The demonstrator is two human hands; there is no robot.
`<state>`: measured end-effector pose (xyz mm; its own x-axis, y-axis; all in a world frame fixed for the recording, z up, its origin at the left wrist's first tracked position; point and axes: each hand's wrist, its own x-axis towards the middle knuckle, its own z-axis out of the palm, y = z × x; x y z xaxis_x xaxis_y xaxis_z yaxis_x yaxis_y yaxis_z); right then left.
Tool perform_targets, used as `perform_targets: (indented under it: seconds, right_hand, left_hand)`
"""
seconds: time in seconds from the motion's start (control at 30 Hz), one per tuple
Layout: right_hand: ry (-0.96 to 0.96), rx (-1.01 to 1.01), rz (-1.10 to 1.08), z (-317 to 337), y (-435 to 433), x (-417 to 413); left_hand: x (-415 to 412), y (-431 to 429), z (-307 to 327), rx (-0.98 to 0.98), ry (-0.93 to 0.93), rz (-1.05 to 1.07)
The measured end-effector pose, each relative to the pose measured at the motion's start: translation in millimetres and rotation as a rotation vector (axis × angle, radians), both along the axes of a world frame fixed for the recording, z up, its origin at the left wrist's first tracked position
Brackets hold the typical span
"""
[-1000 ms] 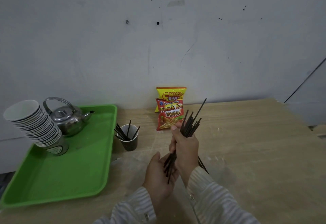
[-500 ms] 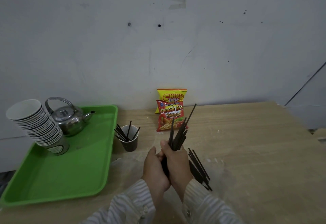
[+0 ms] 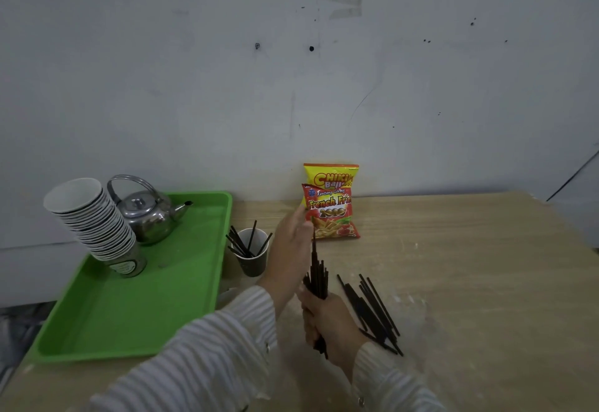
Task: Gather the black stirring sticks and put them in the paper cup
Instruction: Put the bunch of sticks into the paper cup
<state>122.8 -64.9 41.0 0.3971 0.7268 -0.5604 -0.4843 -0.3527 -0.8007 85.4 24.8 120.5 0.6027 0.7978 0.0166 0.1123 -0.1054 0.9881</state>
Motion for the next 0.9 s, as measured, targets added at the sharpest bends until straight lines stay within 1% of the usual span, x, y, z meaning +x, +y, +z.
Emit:
perform_targets:
  seconds: [0.07,0.1,0.2,0.27,0.4,0.5,0.57,0.63,0.77,0.83,0.9]
  right_hand:
    - [-0.015,-0.011,0.067,-0.9,-1.5,-2.3]
    - [-0.019,-0.01,0.094,-0.4,-1.9,-3.3]
    - [-0.019,-0.003,0.12,5.0,-1.2,-3.4]
    - [0.001,0.014,0.111,9.3,1.2,-0.8]
    - [0.026,-0.004,0.147,15.1,5.2,2.9]
    - [0.032,-0.033,0.159,18.0,11.0,-0.6]
    - [0.047,-0.032,0.122,20.6,16.9,0.0]
    - [0.068,0.002,0.038,22.3,27.4,2.3]
    - [0.118,0.115,-0.198,23.9,54.3,7.3]
    - [0.16,0.166,-0.294,24.3,69.1,7.6]
    - [0.202,0.196,-0.345,23.9,83.1,5.4]
  left_hand:
    - [1.6,12.8,1.8,0.264,0.088,-0.047]
    - [2.1,17.8,1.3,0.348,0.153,-0.08]
    - [-2.7,24.5,-14.0,0.433,0.37,-0.171]
    - [-9.0,21.1,-22.8,0.402,0.426,-0.181]
    - [-16.6,15.4,-31.0,0.27,0.404,-0.154]
    - [-22.7,17.0,-26.3,0.13,0.28,-0.144]
    - [-27.7,17.9,-22.0,0.106,0.211,-0.106]
    - [-34.9,22.5,-23.8,0.124,0.159,0.027]
    - [-53.1,36.9,-36.6,0.226,0.101,0.35]
    - [-61.7,45.8,-42.2,0.198,0.091,0.45]
    - [-68.2,57.2,-53.7,0.124,0.087,0.494]
